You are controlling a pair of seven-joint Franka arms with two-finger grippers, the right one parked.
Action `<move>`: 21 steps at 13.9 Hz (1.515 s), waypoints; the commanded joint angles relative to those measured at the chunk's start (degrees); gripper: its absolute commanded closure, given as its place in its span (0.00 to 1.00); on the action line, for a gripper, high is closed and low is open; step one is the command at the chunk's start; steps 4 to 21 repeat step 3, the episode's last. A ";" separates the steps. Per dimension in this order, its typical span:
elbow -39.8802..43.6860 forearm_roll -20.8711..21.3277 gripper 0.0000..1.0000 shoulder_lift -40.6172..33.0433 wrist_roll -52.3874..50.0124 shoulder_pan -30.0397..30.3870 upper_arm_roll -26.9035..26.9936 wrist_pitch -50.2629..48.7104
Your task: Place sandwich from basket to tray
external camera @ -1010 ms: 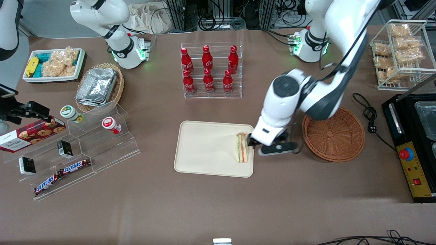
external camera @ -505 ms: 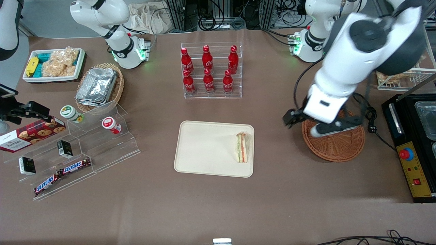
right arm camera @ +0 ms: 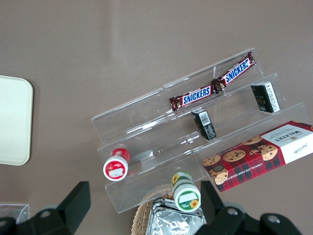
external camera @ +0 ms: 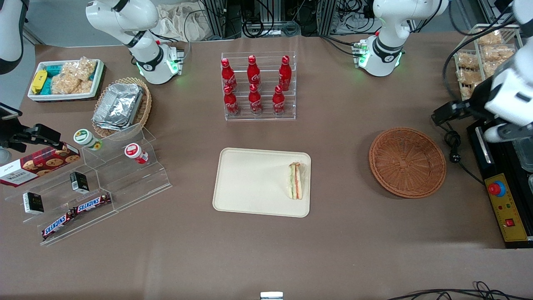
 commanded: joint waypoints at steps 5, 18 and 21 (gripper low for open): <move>-1.32 -0.27 0.01 -1.34 0.17 -0.79 0.15 -1.13; -1.32 -0.27 0.01 -1.34 0.17 -0.79 0.15 -1.13; -1.32 -0.27 0.01 -1.34 0.17 -0.79 0.15 -1.13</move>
